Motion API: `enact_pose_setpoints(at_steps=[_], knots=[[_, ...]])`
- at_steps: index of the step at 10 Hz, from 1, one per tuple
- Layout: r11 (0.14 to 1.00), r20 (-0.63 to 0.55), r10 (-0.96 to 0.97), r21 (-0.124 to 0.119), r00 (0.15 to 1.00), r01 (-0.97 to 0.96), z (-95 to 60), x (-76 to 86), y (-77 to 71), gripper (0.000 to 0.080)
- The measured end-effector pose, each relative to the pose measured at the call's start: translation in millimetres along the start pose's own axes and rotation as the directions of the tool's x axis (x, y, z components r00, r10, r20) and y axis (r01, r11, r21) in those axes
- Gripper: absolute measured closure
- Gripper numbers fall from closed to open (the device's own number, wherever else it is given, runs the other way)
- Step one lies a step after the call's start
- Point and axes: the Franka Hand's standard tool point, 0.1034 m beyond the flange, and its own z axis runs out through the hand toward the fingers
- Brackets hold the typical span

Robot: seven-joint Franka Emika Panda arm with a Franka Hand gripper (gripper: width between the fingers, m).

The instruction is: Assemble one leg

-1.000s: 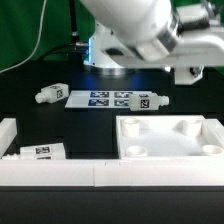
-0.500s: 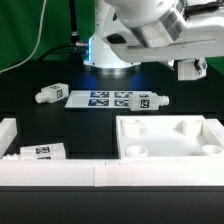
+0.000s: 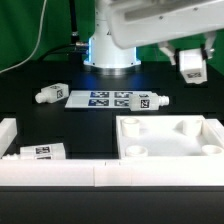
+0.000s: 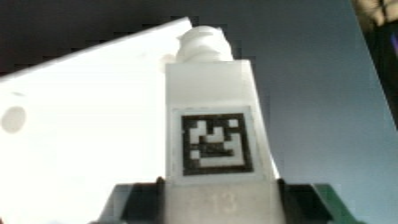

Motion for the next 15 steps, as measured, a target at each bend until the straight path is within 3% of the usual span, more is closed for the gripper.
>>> enact_pose_setpoints(at_steps=[3,4,5,7,8,10,12,13,15], knots=[[1.000,-0.207,-0.008,0.003,0.978,0.009,1.2,6.0,-0.6,0.0514],[0.999,-0.253,-0.045,-0.018,0.966,0.042,0.7,9.1,-0.3,0.0512],[0.990,-0.338,-0.137,-0.076,0.931,0.118,-5.8,22.2,-2.1,0.0512],[0.960,-0.474,-0.280,-0.157,0.835,0.232,-10.4,37.4,-17.1,0.0512],[0.941,-0.544,-0.337,-0.188,0.768,0.280,-2.0,33.9,-26.4,0.0512],[0.937,-0.651,-0.343,-0.187,0.677,0.295,4.1,31.9,-23.1,0.0512],[0.935,-0.659,-0.349,-0.191,0.667,0.300,6.5,31.7,-22.8,0.0512],[0.921,-0.655,-0.382,-0.214,0.652,0.325,7.7,32.4,-23.7,0.0512],[0.854,-0.621,-0.517,-0.321,0.589,0.410,14.4,39.7,-29.7,0.0512]])
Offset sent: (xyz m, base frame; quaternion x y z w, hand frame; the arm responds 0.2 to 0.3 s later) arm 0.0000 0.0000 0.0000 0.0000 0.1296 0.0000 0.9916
